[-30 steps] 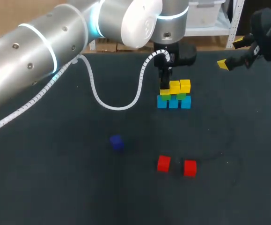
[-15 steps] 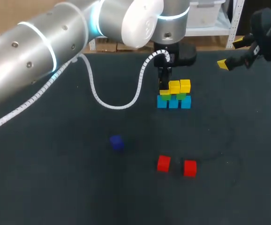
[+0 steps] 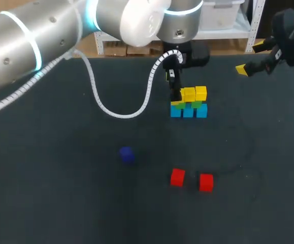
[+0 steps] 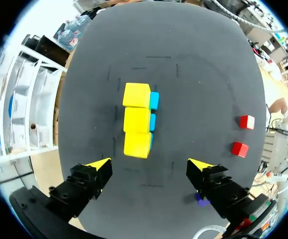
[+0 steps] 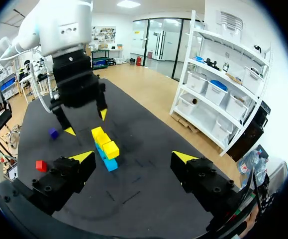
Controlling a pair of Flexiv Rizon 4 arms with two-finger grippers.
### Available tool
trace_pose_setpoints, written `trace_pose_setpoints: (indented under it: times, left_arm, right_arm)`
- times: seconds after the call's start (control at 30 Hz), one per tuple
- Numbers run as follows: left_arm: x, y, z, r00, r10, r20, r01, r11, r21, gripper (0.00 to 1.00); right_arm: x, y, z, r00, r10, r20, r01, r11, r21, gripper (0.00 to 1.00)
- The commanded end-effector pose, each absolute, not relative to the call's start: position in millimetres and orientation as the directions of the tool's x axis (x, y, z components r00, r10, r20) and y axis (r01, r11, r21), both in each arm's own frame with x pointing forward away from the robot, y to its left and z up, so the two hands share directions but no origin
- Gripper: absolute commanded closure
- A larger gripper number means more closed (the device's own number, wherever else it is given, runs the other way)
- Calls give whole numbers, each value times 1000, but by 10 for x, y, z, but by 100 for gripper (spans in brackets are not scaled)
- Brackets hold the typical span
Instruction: Place the blue cubes, place green cubes on the blue cubes, place the yellow cubes on the green cubes, then place the red cubes on the yellow cubes, and place purple cube on the red cubes.
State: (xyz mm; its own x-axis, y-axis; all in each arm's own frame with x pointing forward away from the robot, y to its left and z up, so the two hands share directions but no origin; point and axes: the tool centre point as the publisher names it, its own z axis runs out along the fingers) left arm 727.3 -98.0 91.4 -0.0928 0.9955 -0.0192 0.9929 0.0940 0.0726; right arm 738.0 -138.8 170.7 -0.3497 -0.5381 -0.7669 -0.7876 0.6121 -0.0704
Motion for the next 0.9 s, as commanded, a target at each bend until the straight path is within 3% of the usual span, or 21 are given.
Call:
trace_pose_setpoints:
  times: [0.03, 0.4, 0.9]
  left_arm:
    - [6866, -652, 1001, -125, 987, -97, 974, 141, 179, 0]
    - [6222, -271, 928, -326, 909, -260, 905, 380, 192, 0]
    - [5881, 194, 1034, -418, 832, -365, 818, 520, 248, 0]
  right_arm:
    - [7391, -1397, 1698, -346, -536, -770, -791, 608, -68, 0]
    - [7391, -1397, 1698, -346, -536, -770, -791, 608, -68, 0]
    - [7391, -1397, 1698, -346, -536, -770, -791, 608, -68, 0]
